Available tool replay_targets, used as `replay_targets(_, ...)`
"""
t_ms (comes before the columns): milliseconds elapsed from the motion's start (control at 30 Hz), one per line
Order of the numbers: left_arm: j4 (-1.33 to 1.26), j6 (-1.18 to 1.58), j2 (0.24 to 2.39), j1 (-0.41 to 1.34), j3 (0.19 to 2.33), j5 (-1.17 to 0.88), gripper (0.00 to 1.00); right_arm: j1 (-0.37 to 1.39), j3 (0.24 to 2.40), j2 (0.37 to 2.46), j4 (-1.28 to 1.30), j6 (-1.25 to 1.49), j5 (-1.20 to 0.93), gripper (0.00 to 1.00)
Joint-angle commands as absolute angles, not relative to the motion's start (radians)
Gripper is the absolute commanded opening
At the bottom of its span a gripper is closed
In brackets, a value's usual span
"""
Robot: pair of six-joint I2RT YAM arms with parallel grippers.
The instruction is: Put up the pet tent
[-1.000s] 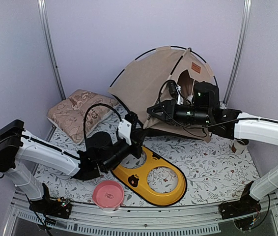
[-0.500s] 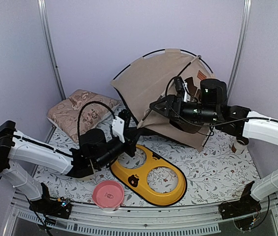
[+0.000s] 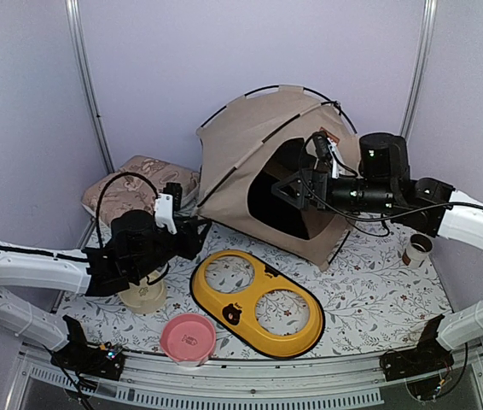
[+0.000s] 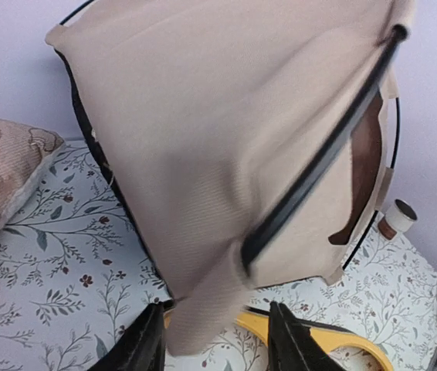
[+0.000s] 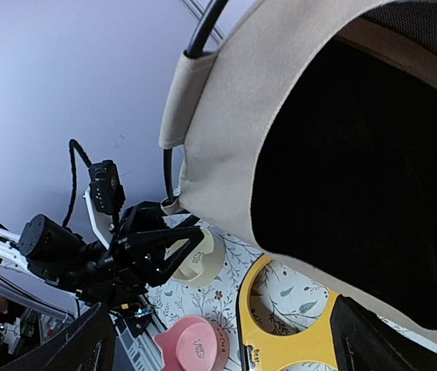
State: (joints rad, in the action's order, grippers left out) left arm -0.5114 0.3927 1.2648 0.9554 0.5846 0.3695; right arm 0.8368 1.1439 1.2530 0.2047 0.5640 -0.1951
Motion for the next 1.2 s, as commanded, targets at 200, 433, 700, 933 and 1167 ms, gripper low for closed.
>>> replay_targets(200, -0.054, 0.599, 0.979, 0.939, 0.519, 0.503, 0.71, 0.816, 1.229, 1.207, 0.311, 0.428, -0.144, 0.99)
replay_targets(433, 0.073, 0.585, 0.839, 0.939, 0.520, 0.509, 0.82, 0.742, 1.244, 1.163, 0.395, 0.402, -0.058, 0.99)
replay_targets(700, 0.141, 0.477, 0.979, 0.906, 0.729, 0.461, 0.82, 0.607, 1.191, 1.148, 0.407, 0.322, -0.006, 0.99)
replay_targets(933, 0.128, 0.453, 1.060, 0.830, 0.826, 0.324, 0.80, 0.555, 1.202, 1.280, 0.348, 0.191, -0.070, 0.94)
replay_targets(1167, 0.115, 0.450, 1.062, 0.788, 0.820, 0.231, 0.80, 0.533, 1.433, 1.479, 0.305, 0.092, -0.098, 0.87)
